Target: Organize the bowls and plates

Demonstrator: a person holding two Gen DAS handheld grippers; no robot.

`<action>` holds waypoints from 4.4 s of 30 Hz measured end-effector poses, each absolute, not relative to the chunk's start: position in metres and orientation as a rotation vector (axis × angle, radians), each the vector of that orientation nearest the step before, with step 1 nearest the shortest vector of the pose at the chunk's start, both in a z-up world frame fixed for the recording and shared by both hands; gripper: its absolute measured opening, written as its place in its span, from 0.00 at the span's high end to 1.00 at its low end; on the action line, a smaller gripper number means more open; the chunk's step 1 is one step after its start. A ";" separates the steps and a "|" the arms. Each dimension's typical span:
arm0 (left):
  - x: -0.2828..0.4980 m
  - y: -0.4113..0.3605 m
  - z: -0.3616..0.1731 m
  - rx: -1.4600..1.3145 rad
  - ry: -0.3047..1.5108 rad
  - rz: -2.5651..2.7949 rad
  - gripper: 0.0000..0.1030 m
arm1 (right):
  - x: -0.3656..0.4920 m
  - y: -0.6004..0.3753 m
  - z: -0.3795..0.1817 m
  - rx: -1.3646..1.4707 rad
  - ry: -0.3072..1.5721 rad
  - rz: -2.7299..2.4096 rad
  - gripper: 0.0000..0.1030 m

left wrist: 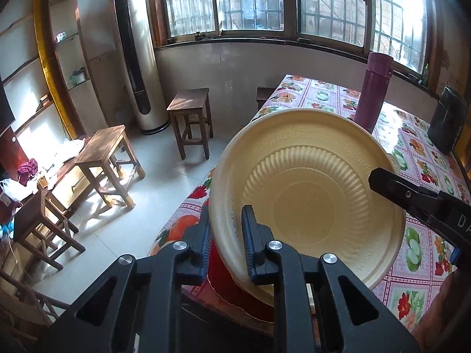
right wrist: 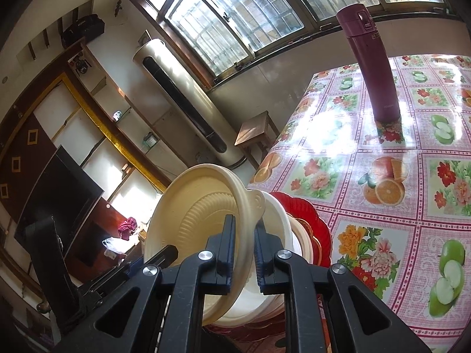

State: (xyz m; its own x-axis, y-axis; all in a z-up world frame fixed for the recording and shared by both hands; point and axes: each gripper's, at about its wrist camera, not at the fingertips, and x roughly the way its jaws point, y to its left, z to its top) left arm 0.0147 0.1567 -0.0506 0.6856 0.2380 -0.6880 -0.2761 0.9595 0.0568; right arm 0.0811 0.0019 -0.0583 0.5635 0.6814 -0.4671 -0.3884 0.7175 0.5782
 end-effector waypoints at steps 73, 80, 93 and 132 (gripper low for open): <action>0.017 0.170 -0.058 -0.061 0.801 0.289 0.82 | 0.124 0.003 -0.092 0.380 0.778 0.406 0.42; 0.012 0.167 -0.050 0.000 0.747 0.349 0.76 | 0.126 0.002 -0.100 0.377 0.790 0.410 0.42; 0.001 0.160 -0.033 0.040 0.648 0.425 0.21 | 0.113 -0.016 -0.089 0.397 0.709 0.418 0.42; -0.073 0.063 0.005 0.013 0.419 0.165 0.00 | -0.084 -0.118 -0.038 0.336 0.189 0.428 0.00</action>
State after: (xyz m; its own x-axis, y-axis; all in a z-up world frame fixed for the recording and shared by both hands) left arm -0.0735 0.0628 0.0051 0.9003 0.1622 -0.4040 -0.1568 0.9865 0.0466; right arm -0.0838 -0.1181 -0.0376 0.8936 0.4354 -0.1089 -0.3735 0.8560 0.3573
